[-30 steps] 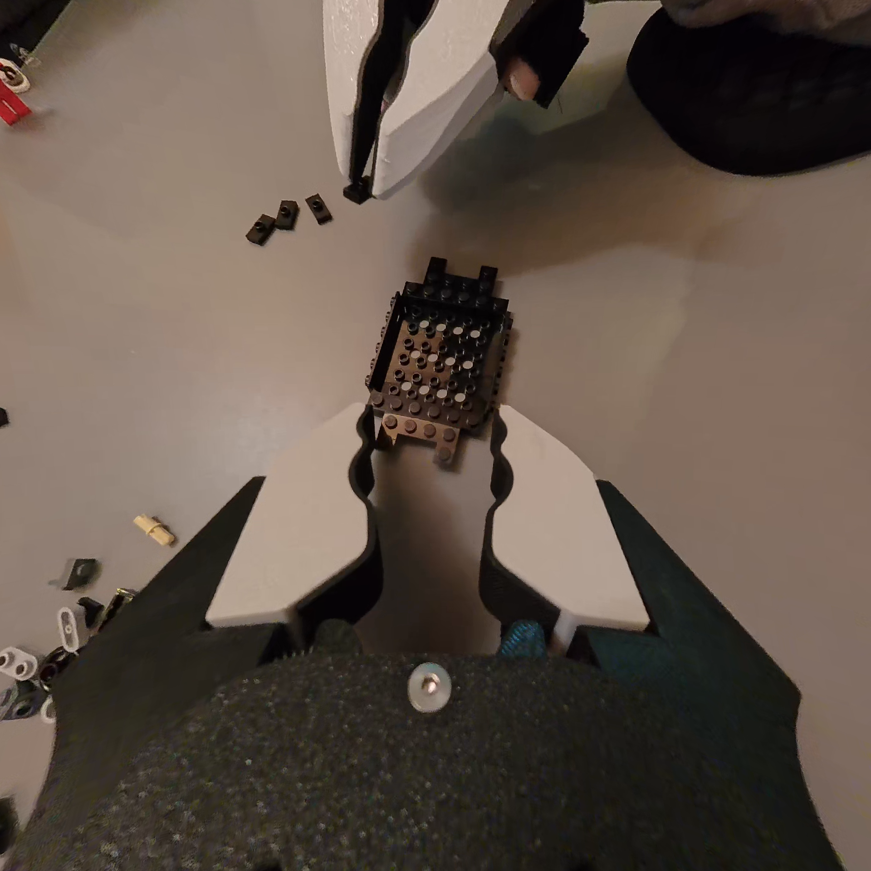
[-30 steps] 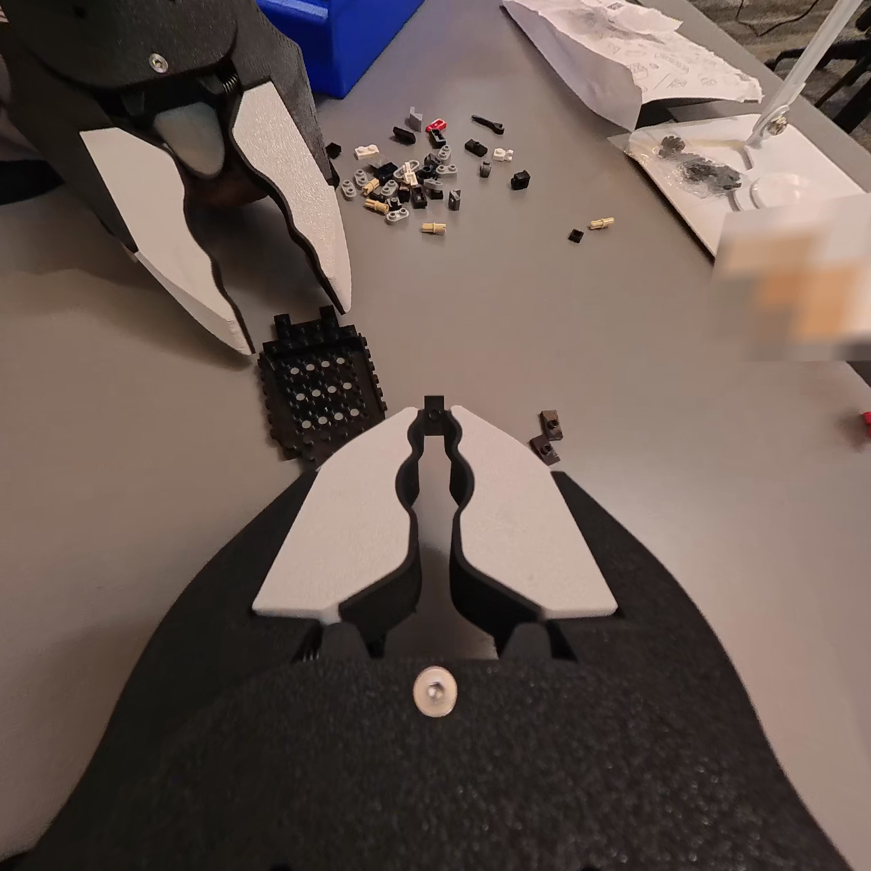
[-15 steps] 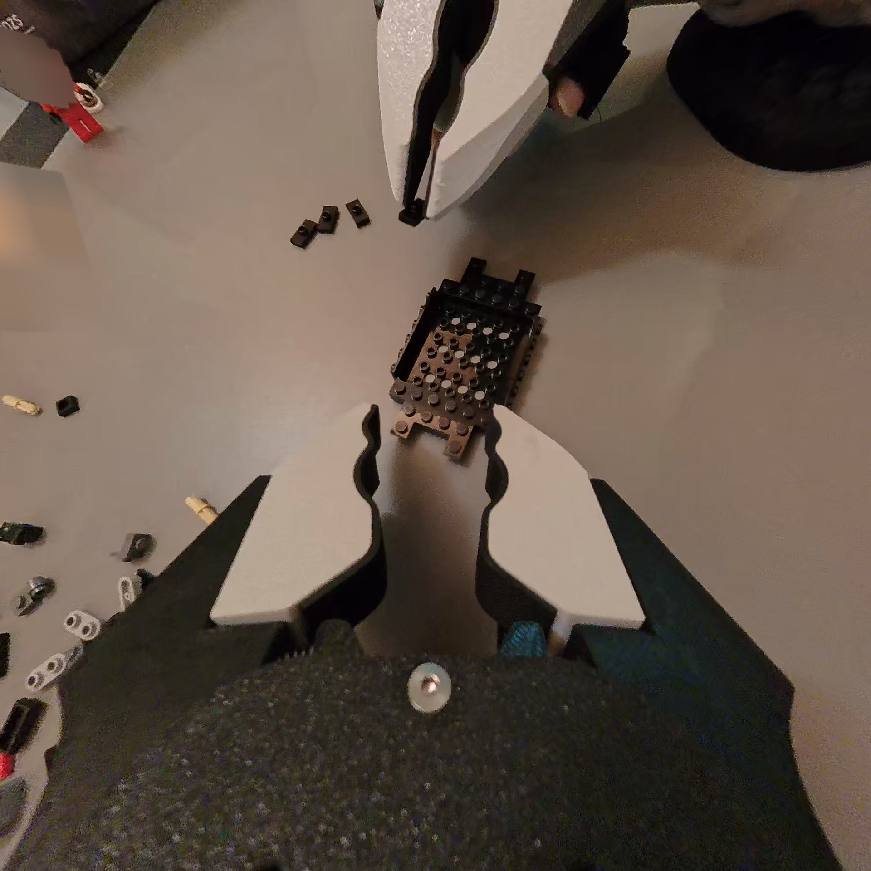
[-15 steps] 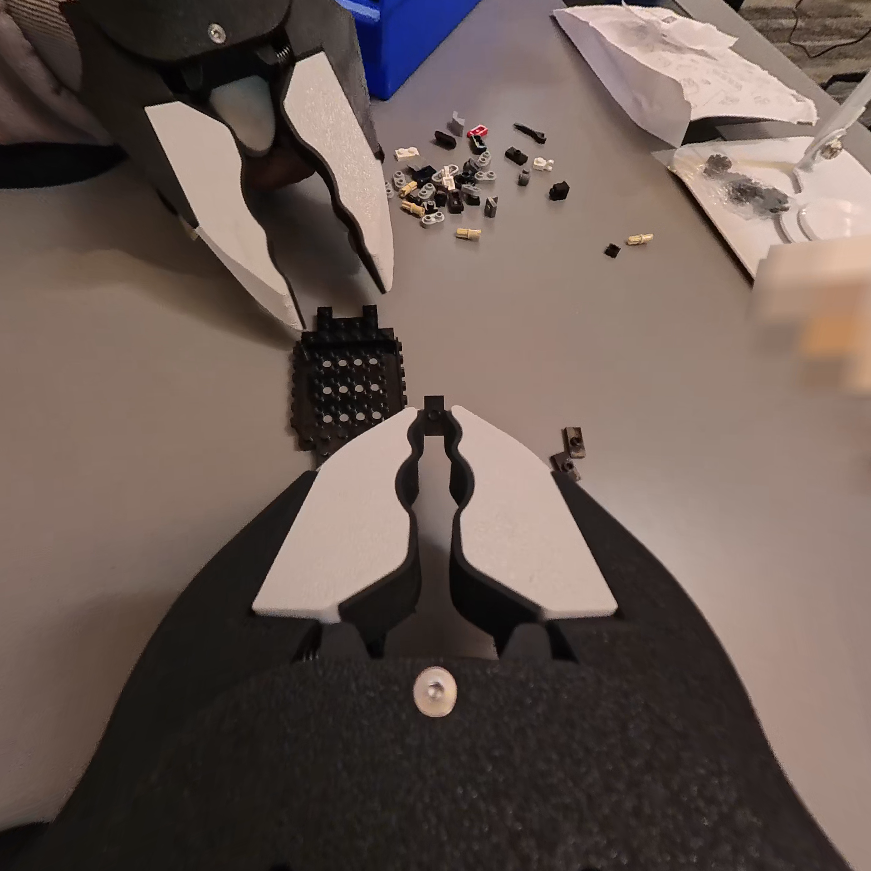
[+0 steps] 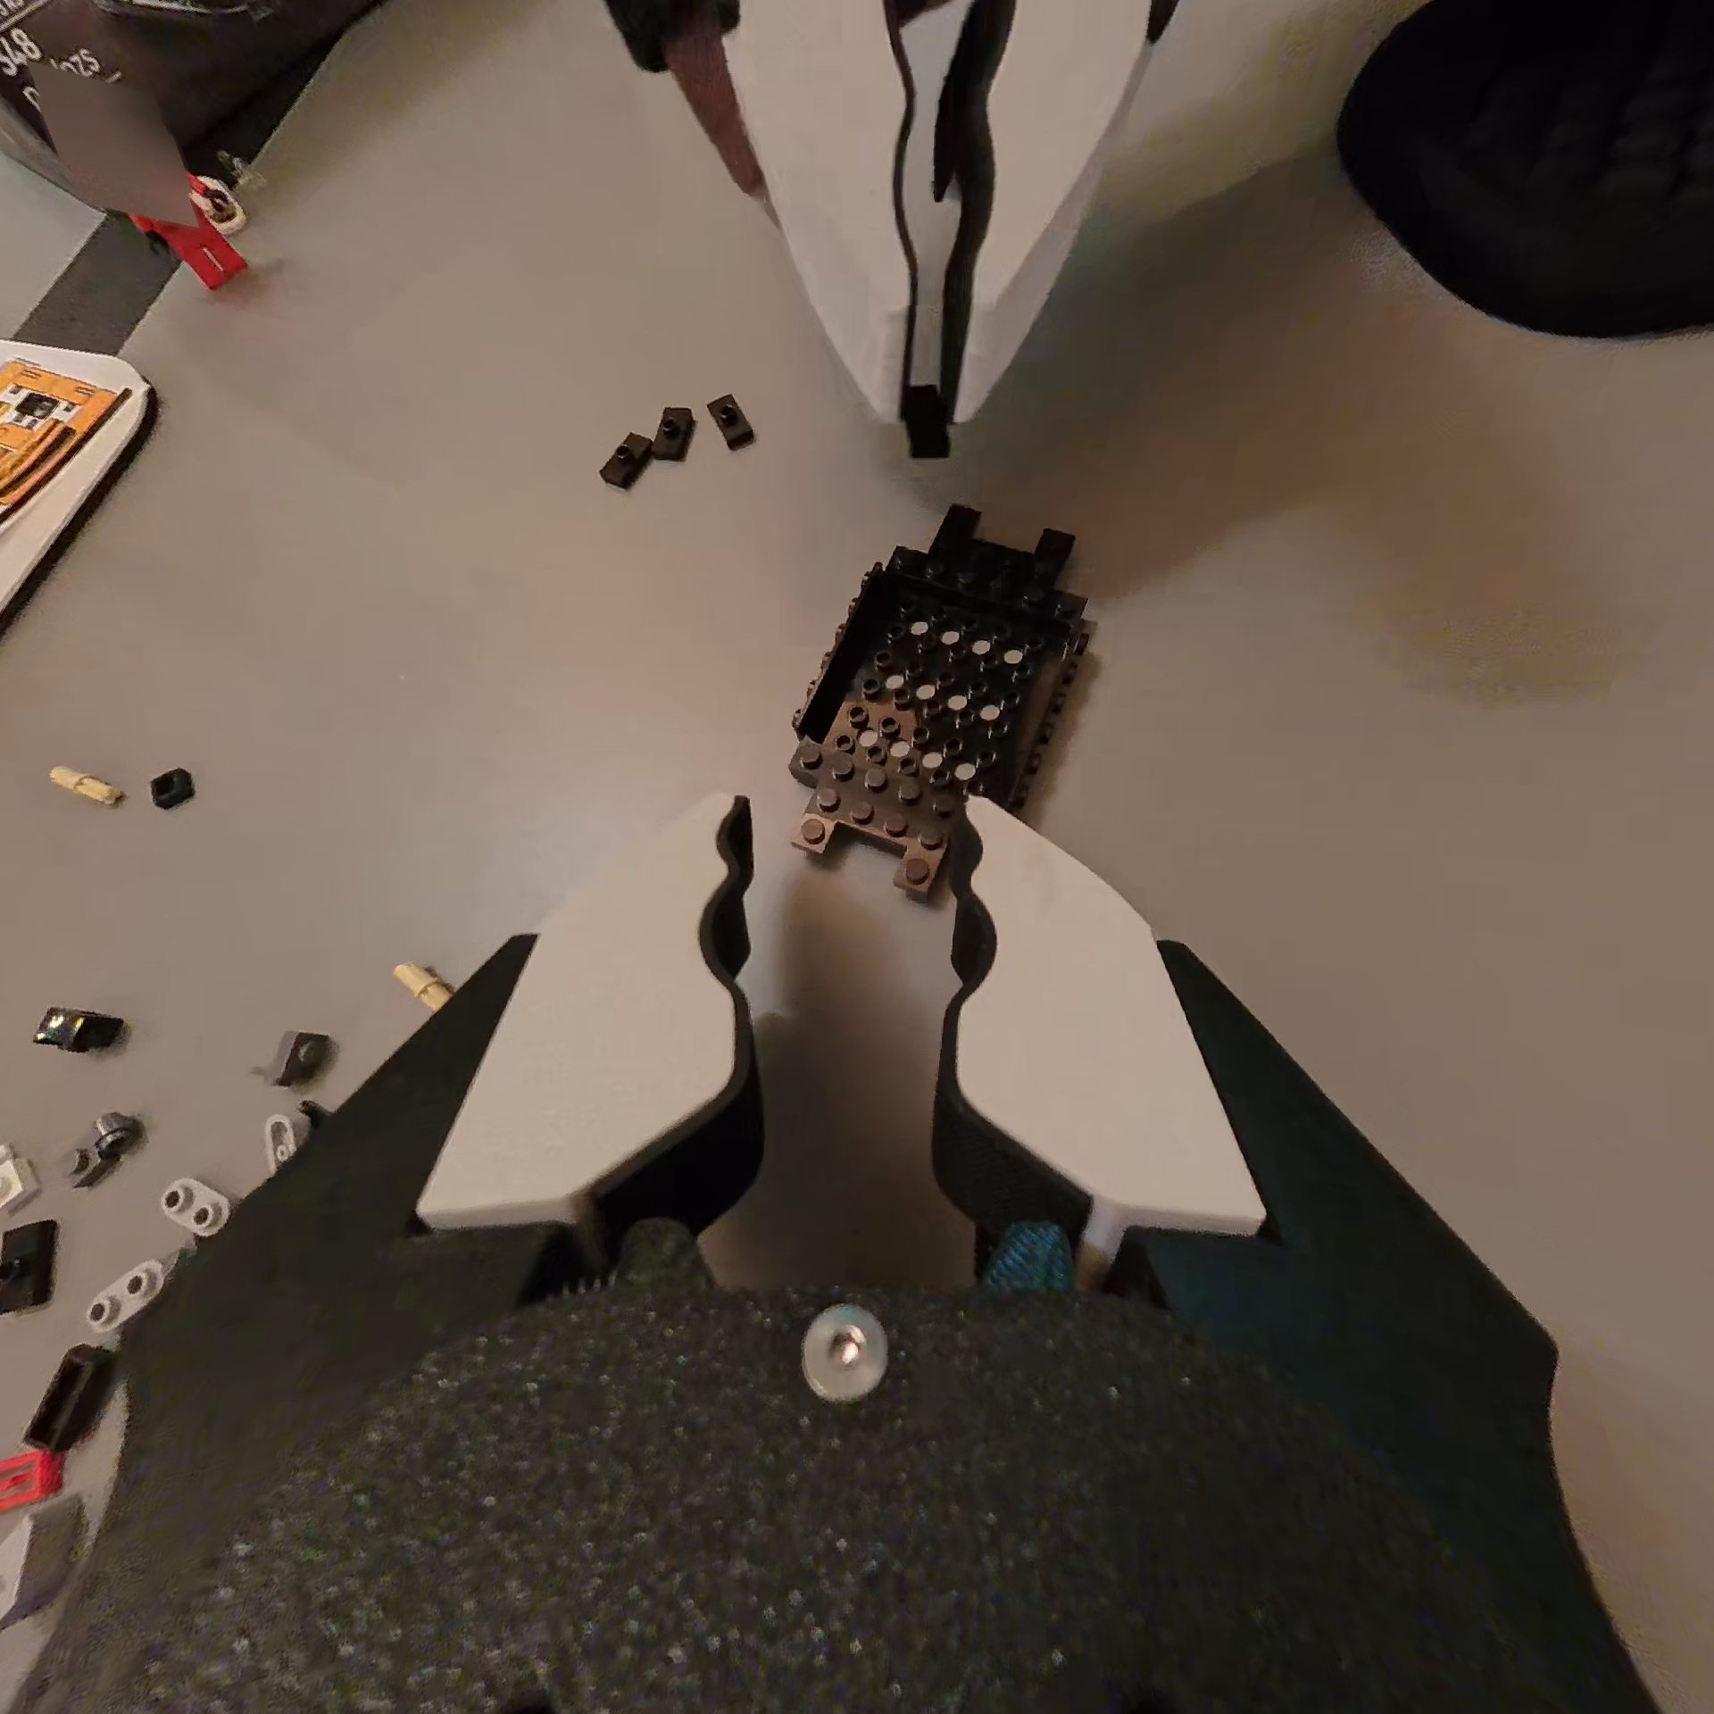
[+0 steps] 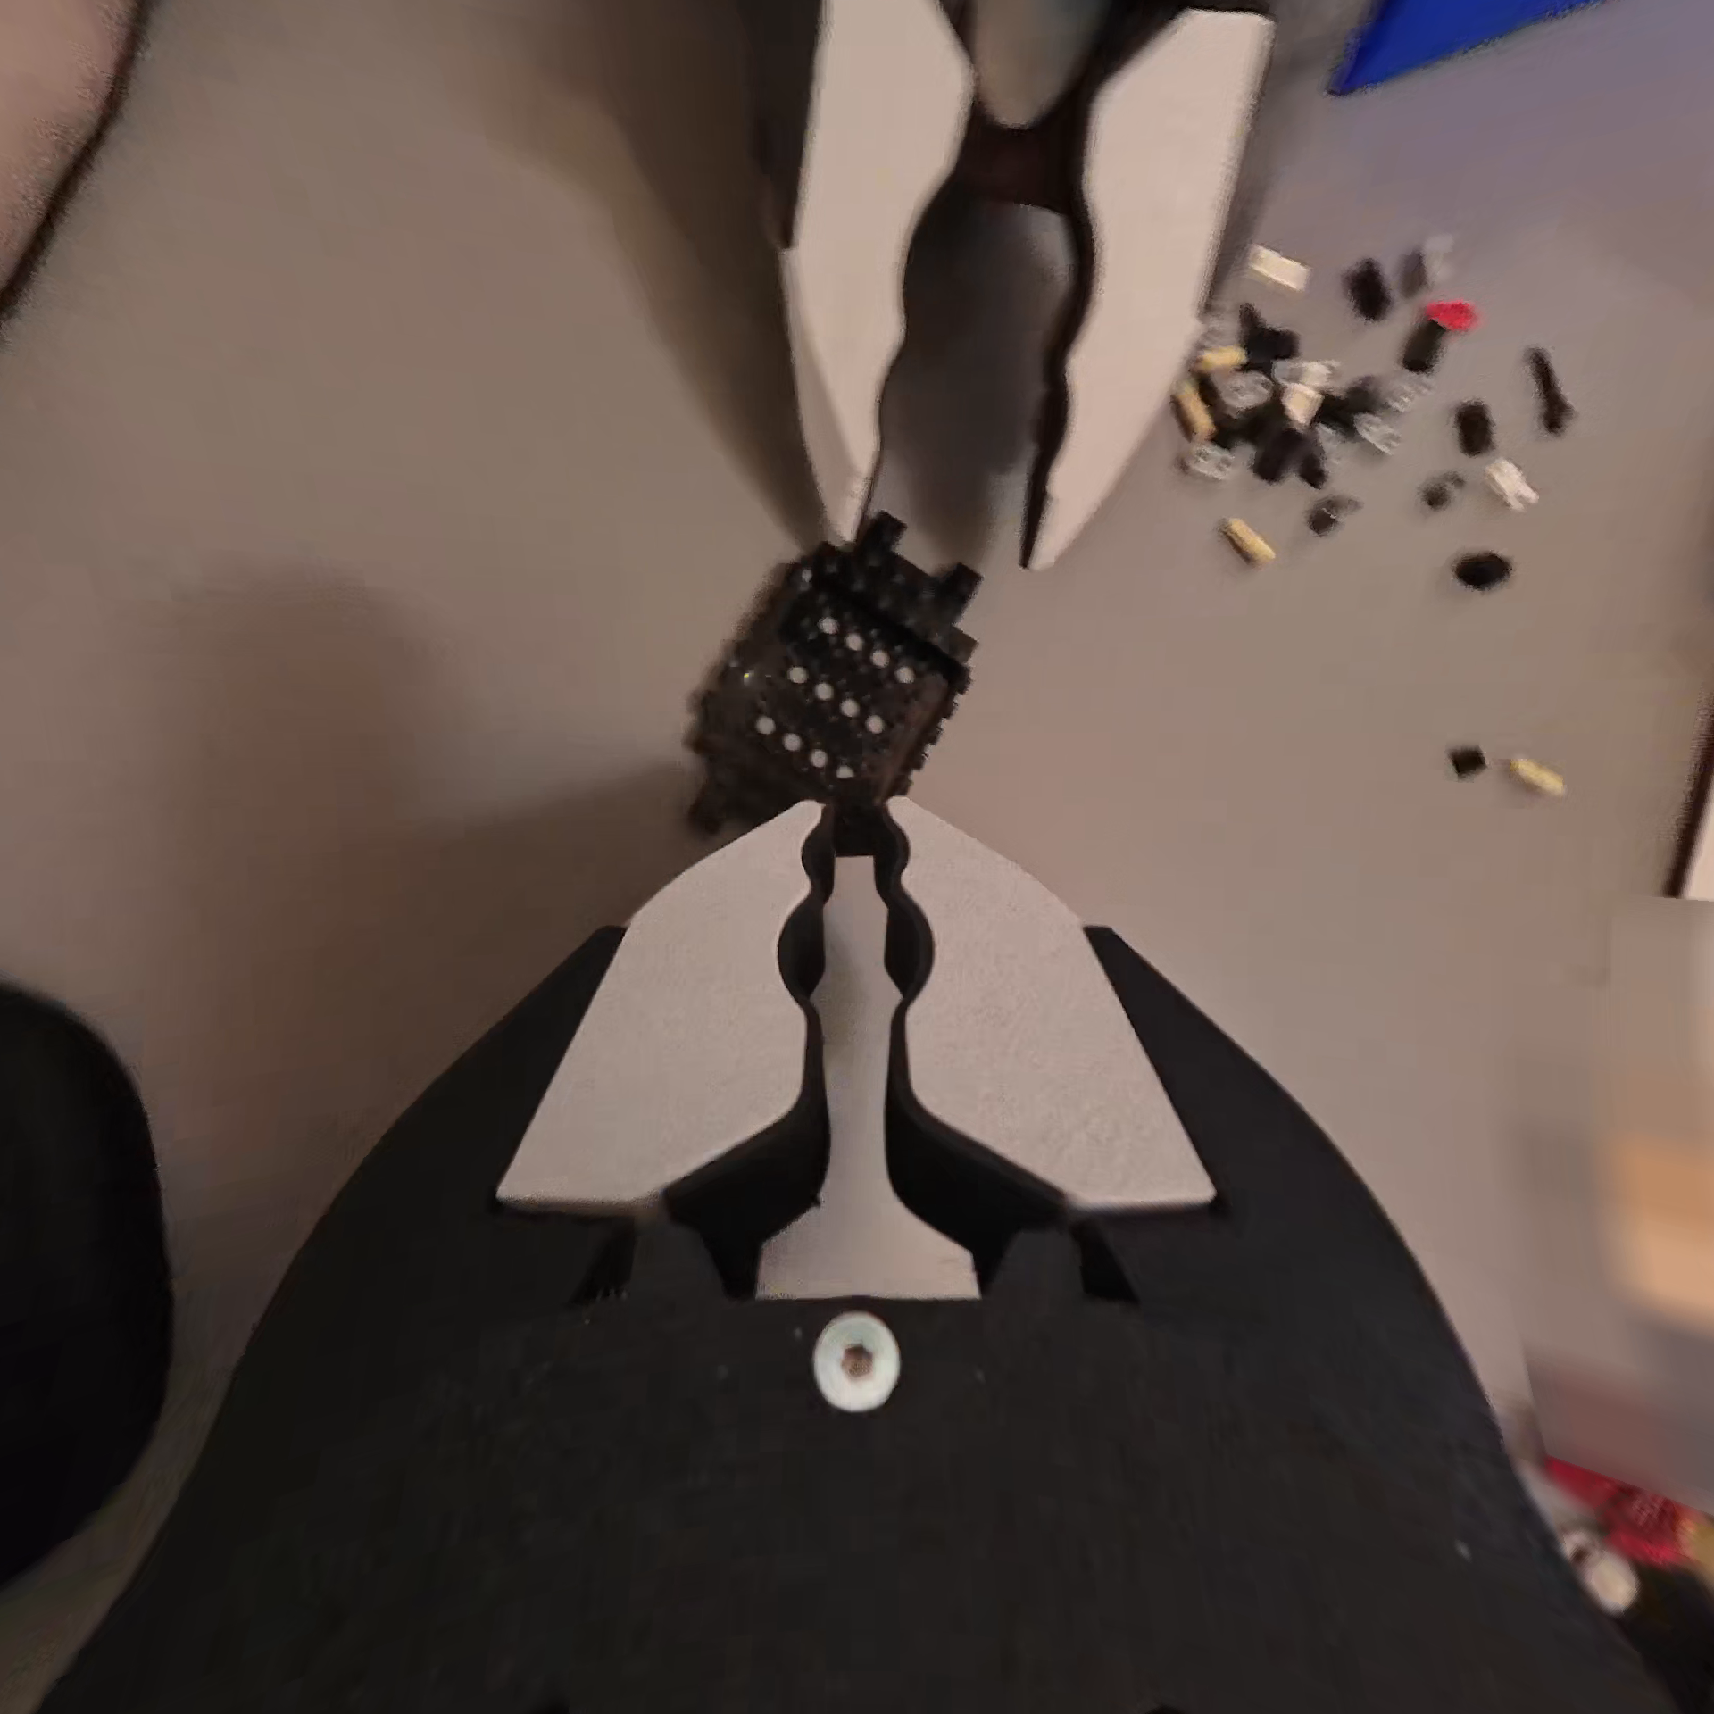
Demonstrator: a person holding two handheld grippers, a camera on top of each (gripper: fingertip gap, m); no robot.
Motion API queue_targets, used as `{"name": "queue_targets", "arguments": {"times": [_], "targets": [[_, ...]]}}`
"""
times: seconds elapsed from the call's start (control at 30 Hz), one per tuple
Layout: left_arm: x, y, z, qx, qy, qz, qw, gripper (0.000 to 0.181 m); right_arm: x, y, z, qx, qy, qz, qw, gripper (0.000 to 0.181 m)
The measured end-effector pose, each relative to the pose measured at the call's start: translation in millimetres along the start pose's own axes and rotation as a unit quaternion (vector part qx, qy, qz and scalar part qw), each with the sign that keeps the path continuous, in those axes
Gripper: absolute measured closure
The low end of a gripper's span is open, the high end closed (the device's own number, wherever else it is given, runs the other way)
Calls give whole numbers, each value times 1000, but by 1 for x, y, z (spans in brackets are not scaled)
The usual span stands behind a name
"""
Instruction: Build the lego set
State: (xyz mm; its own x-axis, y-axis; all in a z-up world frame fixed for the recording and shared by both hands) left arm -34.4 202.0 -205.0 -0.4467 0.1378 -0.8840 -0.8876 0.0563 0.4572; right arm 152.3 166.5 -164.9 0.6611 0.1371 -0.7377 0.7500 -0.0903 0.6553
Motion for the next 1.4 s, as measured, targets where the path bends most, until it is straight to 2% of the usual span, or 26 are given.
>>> {"name": "queue_targets", "arguments": {"times": [0.17, 0.33, 0.57, 0.83, 0.97, 1.13, 1.27, 1.4], "targets": [[2, 0, 1, 3, 0, 1, 1000, 141, -18, -21, -5, -130, 93, 56, 986, 174], [3, 1, 1, 3, -2, 1, 1000, 142, -22, -44, -6, -219, 134, 96, 962, 174], [2, 2, 2, 2, -7, 1, 1000, 142, -23, -56, -10, -285, 157, 122, 938, 174], [2, 2, 2, 2, -12, 2, 1000, 142, -22, -63, -13, -318, 161, 129, 925, 168], [1, 3, 2, 1, -12, -1, 1000, 142, -30, -55, -19, -298, 127, 100, 941, 168], [-1, 3, 0, 12, -5, -13, 1000, 138, -26, -33, -28, -187, 29, 54, 980, 169], [-2, -1, -4, 27, -4, -15, 1000, 128, -17, -23, -10, -110, -84, 24, 990, 155], [-1, -10, -5, 56, 1, 6, 998, 121, -8, -29, 15, -16, -127, 23, 991, 155]]}}
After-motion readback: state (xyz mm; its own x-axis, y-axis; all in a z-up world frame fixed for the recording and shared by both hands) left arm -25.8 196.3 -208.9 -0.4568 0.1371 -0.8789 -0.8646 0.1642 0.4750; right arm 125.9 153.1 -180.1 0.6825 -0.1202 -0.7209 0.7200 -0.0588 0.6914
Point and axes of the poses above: each gripper's, where its closed fingertips meet, y back along the fingers, x out of its underside, z = x × y across the jaws, the point moved 9 cm from there along y, back along the fingers, and after that the axes turned 11 degrees about -z, right-handed, at the moved point
